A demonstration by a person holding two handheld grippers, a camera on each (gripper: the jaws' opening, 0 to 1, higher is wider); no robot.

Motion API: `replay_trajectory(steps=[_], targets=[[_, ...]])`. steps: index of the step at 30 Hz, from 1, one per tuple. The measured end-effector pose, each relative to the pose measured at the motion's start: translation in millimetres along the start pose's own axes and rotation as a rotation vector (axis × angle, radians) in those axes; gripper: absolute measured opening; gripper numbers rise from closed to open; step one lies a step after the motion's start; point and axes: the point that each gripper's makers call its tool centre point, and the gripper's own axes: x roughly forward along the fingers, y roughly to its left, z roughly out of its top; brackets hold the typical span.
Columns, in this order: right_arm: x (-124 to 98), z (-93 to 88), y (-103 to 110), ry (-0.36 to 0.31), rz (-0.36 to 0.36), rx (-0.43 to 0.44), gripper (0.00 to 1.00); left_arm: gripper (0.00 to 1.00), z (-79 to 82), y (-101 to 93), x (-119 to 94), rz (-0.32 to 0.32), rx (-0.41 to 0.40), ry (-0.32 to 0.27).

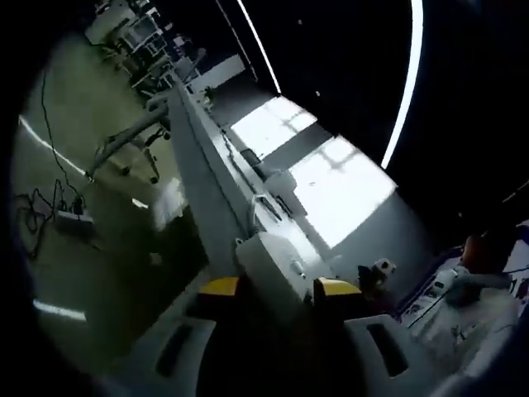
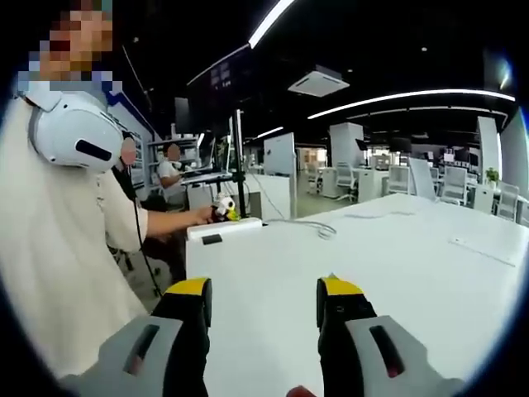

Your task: Pick up the power strip scattered on the table, fix it on the side mounting bracket of the table, and press the switch

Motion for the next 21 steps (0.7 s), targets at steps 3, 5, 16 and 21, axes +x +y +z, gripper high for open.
replay_trajectory(steps=[3,5,16,21], targets=[[0,0.7,-1,-0.010,-0.004,0.006,0.47,0.44,7.8,-6.6,-1,0.003,0.068,-0.045],[1,0.6,-2,-0.012,-0.006,0.009,0.47,0.45,7.2,-18.1,3,0.009,0.094,-0.063],[6,2.0,-5,-0.035,-0.010,0.022,0.47,0.57,29.7,-16.5,-1,0.275,0.353,-0.118],[4,1.9,-7,-0.034,-0.011,0.017,0.48,0.56,41.7,-34.9,-5,0.311,0.432,-0.158]])
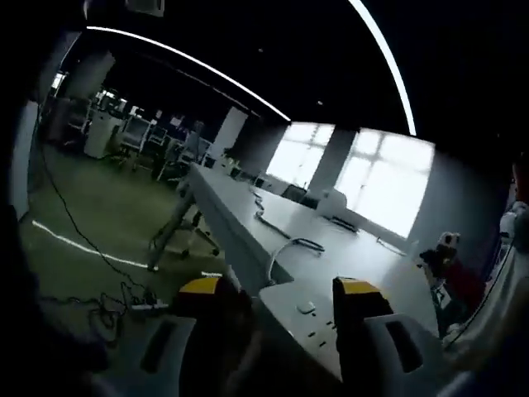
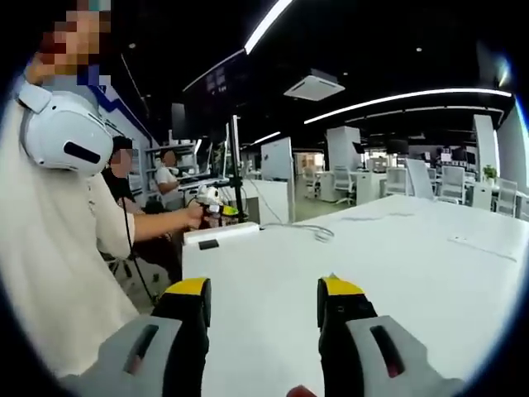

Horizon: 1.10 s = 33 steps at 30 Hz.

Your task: Pick up the power strip scattered on the table, fix it on the side mounting bracket of the table, and press the switch

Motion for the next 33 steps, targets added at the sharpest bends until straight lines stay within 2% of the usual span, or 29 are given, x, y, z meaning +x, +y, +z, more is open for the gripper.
replay_trajectory(steps=[5,16,17,29,33], targets=[[-2,5.8,-7,-0.019,-0.017,-0.001,0.48,0.57,12.3,-16.7,1,0.023,0.129,-0.010],[-7,23.4,-11,-0.068,-0.069,-0.021,0.50,0.57,28.9,-57.5,5,0.021,0.266,-0.026],[-9,26.1,-13,-0.076,-0.081,-0.034,0.51,0.55,31.8,-60.4,5,0.034,0.298,-0.035],[-31,39.9,-30,-0.126,-0.186,-0.092,0.55,0.58,34.6,-104.0,3,0.050,0.345,-0.050],[-37,44.3,-34,-0.149,-0.216,-0.102,0.56,0.59,35.5,-118.4,3,0.048,0.353,-0.073]])
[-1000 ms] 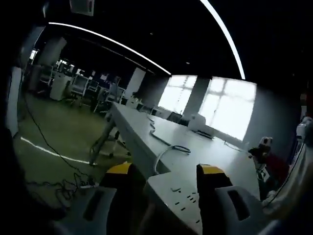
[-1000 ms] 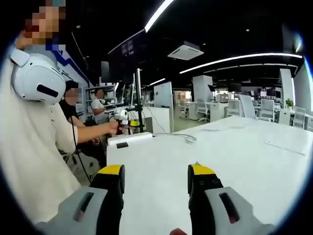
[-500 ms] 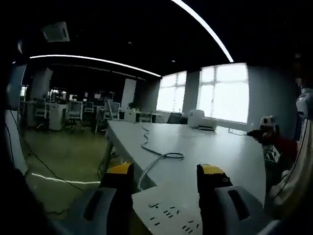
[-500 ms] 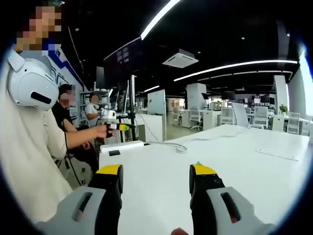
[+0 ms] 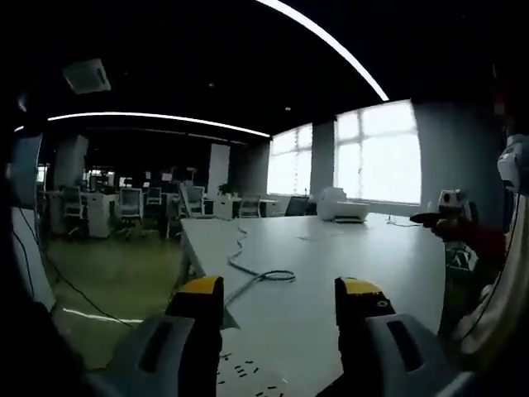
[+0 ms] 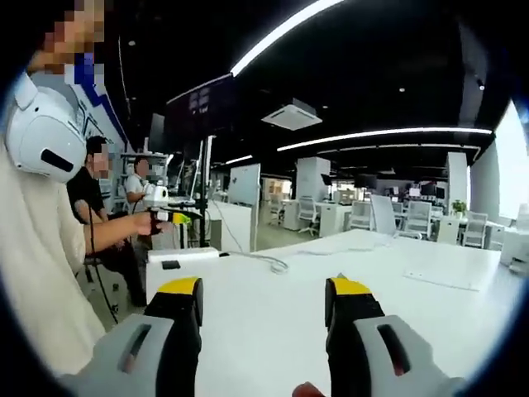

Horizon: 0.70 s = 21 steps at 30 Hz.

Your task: Pick up the power strip scattered on the table, fix it on the side mounting bracket of the table, and press the switch

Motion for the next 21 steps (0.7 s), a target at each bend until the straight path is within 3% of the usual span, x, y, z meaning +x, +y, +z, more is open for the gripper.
replay_trajectory(steps=[8,21], targets=[[-18,9.5,-22,-0.067,-0.091,0.034,0.56,0.58,6.3,-18.3,5,0.014,-0.009,0.001],[-52,8.6,-47,-0.104,-0.225,0.048,0.55,0.57,12.9,-41.7,17,0.076,0.022,-0.029]])
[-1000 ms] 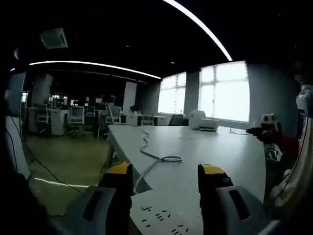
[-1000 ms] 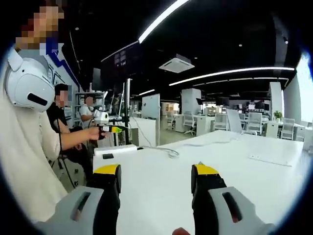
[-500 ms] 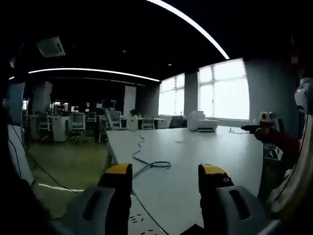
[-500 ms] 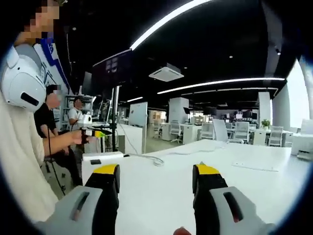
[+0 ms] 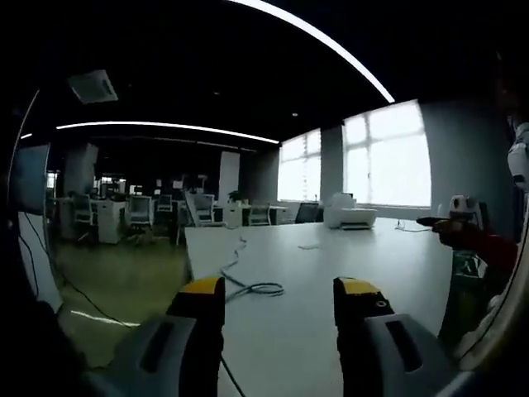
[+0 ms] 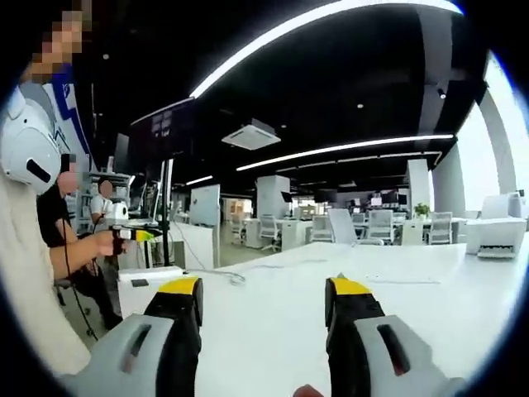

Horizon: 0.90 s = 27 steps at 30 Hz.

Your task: Pick up the power strip scattered on the table, fix it on the side mounting bracket of the table, and press the switch

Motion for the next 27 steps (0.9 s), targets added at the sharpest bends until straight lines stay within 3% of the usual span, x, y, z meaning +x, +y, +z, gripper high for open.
replay_trajectory(steps=[7,14,18,27], targets=[[-12,-1.8,-12,-0.007,-0.053,-0.009,0.55,0.58,4.3,-14.3,4,0.017,-0.024,-0.055],[-24,-13.0,-27,0.007,-0.139,-0.006,0.55,0.57,-4.7,-45.9,14,0.001,-0.019,-0.068],[-30,-17.7,-35,0.016,-0.194,-0.009,0.55,0.56,-6.4,-55.6,16,0.006,-0.050,-0.125],[-36,-30.1,-36,0.026,-0.251,0.012,0.55,0.56,-21.0,-73.4,22,0.001,-0.059,-0.116]])
